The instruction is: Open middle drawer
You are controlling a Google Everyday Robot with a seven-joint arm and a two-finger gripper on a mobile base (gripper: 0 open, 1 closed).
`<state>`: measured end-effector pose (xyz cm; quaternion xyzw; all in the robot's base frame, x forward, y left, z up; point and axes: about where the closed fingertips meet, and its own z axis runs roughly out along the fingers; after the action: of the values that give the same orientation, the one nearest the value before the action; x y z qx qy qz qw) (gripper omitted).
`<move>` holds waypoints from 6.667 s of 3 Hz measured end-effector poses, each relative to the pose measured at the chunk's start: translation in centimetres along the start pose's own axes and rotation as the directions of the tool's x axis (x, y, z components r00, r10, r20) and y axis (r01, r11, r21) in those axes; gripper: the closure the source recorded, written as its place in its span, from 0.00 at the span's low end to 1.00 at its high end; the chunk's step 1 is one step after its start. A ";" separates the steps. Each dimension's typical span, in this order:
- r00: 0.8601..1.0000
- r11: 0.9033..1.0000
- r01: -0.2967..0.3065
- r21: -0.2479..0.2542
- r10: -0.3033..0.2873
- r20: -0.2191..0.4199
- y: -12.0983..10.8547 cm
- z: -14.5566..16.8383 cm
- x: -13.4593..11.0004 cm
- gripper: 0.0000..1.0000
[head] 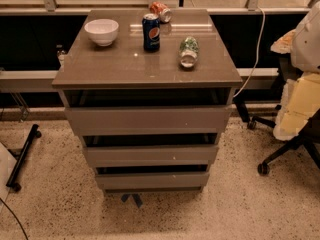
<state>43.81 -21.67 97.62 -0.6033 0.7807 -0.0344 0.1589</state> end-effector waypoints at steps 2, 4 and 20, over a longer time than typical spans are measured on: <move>0.999 0.999 -0.031 0.023 0.030 0.043 1.0 1.6 -0.5 0.00; 0.986 0.990 -0.132 0.043 0.127 0.109 2.8 6.5 -0.6 0.00; 0.708 0.820 -0.508 -0.263 0.572 0.414 -4.4 55.8 -3.5 0.00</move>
Offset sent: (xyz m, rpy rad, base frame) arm -0.0034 0.0176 -0.0352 0.0731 -0.0490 -0.0262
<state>64.85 -11.81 46.61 -0.3463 0.8598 0.2132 0.3089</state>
